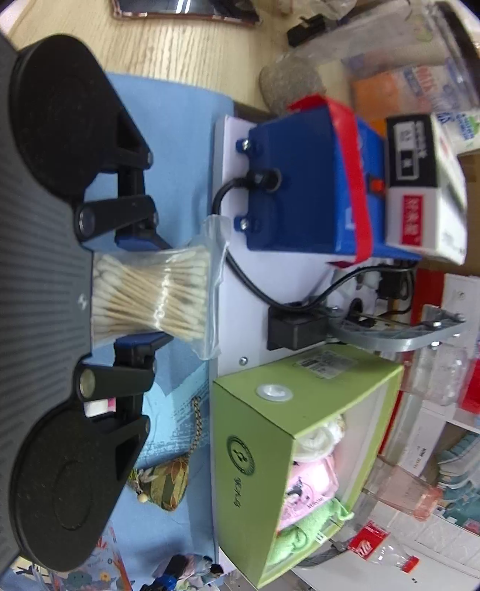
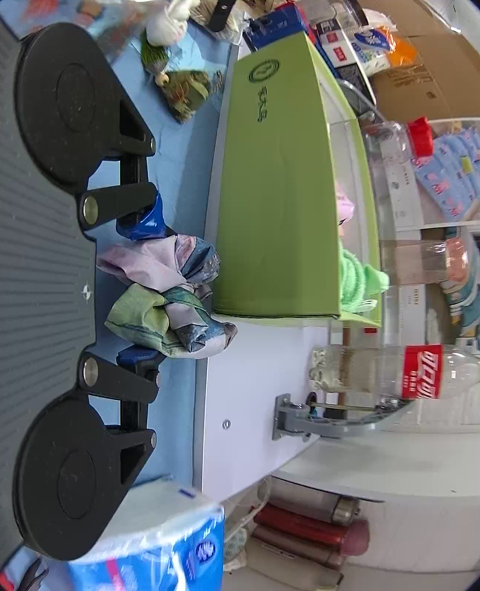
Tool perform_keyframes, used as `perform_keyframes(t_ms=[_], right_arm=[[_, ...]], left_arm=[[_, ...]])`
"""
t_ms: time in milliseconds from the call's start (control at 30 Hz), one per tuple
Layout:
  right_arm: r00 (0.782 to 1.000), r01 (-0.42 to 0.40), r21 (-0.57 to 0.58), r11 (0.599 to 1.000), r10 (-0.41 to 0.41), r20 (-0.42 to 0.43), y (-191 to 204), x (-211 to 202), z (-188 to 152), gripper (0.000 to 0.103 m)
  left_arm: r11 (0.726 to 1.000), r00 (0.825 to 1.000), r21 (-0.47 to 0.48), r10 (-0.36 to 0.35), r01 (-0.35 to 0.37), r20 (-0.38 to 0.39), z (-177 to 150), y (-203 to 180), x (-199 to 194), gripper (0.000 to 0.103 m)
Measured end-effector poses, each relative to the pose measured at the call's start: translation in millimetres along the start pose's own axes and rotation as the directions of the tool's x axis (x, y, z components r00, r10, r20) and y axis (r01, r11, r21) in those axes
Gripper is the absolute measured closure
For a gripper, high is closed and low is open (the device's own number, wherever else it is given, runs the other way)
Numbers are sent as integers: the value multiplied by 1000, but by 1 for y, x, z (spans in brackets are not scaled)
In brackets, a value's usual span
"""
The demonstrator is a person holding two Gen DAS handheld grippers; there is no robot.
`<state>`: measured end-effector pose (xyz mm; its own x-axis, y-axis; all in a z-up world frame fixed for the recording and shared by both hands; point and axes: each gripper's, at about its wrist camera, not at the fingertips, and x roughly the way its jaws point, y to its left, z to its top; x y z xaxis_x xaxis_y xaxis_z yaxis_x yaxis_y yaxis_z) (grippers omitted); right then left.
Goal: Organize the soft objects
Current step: 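Lower the patterned cloth and swab bag into the green box and open both grippers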
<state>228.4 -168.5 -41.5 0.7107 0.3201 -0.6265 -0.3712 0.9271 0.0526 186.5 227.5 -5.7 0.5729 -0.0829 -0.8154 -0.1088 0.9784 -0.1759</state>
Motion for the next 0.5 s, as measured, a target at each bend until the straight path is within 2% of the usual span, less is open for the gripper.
perform_keyframes(t_ms=[133,267,367,500], right_arm=[[997,-44,20,999,43,67,-5,-39,8,64],[984,-50,-26,998,54,169,3,-65,51,63],[976,-54,-84,995,71,208,17,-57,97,62],[980,-66,-146,987,91,176,35,-18,143,62]], left_arm=[[999,997,17,-47,46,68,23,-9,-36,70],[996,986,64,-72,63,147,70,-37,-56,69],[991,980,104,-100,83,170,104,-63,-51,69],[984,982,153,-114,91,153,130,-95,-19,69]])
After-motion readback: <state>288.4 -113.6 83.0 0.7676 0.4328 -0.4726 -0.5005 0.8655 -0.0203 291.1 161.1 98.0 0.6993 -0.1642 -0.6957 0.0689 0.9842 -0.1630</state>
